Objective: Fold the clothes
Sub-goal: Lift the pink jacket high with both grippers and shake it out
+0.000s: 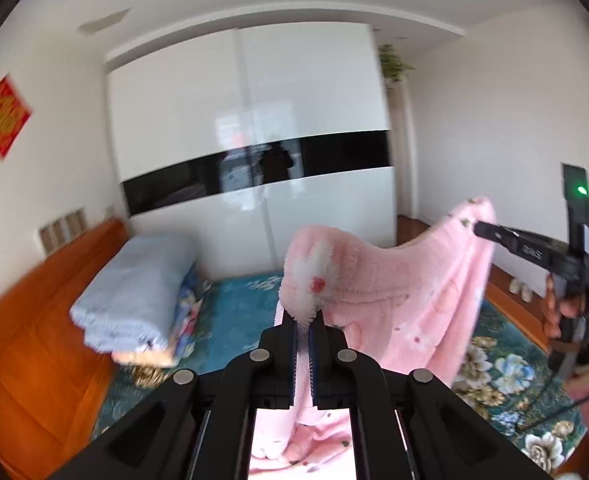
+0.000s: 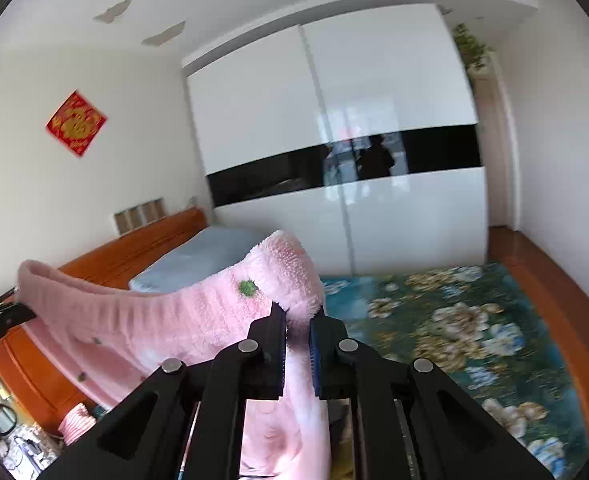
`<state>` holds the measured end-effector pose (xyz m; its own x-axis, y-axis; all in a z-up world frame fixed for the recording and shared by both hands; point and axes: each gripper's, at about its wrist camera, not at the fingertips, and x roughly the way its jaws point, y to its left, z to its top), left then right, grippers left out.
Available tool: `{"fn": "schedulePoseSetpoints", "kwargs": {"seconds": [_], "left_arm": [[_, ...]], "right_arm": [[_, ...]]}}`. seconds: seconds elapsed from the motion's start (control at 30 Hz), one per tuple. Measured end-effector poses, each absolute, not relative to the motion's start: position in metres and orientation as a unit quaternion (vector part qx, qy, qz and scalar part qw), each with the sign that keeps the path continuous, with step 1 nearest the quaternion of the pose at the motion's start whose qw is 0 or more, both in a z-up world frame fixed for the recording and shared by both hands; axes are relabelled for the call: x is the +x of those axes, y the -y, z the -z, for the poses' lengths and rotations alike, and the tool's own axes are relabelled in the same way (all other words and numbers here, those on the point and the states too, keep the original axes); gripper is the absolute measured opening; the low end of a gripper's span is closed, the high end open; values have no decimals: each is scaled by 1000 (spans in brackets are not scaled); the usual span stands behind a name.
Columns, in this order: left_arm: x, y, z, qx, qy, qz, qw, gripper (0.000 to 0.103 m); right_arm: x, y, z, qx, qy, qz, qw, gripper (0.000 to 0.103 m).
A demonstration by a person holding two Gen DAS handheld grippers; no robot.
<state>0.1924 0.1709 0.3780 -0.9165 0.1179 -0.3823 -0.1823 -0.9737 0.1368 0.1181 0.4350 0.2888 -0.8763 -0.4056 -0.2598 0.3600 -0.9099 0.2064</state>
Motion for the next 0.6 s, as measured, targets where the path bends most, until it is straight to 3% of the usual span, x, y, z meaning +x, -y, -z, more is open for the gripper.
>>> {"fn": "schedulePoseSetpoints", "kwargs": {"seconds": [0.17, 0.33, 0.47, 0.6], "left_arm": [[201, -250, -419, -159, -91, -971, 152, 5], [222, -296, -485, -117, -59, -965, 228, 5], [230, -279, -531, -110, -4, -959, 263, 5], [230, -233, -530, -128, 45, -958, 252, 5]], "right_arm": [[153, -528, -329, 101, 86, 981, 142, 9], [207, -590, -412, 21, 40, 997, 70, 9], [238, -584, -487, -38, -23, 998, 42, 8], [237, -544, -539, -65, -71, 994, 59, 8]]}}
